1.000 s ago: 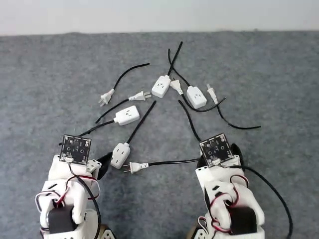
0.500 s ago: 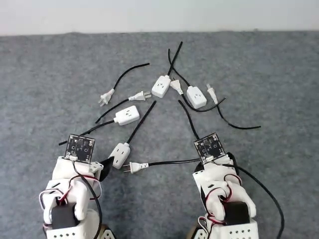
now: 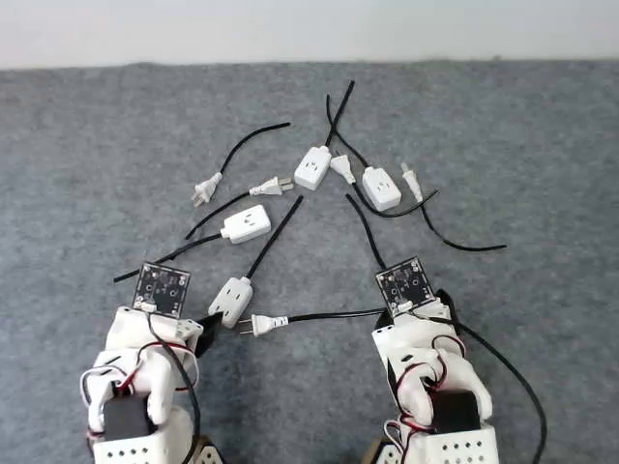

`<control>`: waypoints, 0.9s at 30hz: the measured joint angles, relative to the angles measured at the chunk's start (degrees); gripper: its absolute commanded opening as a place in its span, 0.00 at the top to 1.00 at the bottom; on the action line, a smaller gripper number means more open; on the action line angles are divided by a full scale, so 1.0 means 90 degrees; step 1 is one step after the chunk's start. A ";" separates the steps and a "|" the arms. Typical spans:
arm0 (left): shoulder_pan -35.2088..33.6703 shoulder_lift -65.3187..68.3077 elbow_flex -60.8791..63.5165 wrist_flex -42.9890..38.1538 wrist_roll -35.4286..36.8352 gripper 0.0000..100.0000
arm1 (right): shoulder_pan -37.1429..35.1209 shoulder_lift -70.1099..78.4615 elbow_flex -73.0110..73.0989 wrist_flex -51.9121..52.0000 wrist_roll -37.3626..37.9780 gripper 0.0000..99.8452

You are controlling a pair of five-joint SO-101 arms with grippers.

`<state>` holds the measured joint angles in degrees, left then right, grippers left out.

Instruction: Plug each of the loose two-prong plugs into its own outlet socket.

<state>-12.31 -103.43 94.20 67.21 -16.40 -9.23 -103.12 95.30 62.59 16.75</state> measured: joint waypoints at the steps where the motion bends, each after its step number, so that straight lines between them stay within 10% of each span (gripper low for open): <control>1: 0.0000 0.0000 0.0088 0.0000 0.0000 0.63 | 0.0000 0.0000 0.0000 0.0000 0.0000 0.70; 27: 0.0000 0.0000 0.0313 -0.0303 0.0000 0.64 | 0.0000 0.0000 0.0000 0.0303 0.0000 0.70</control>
<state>-12.31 -103.43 97.01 64.48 -16.40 -9.23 -103.12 95.30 65.32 16.75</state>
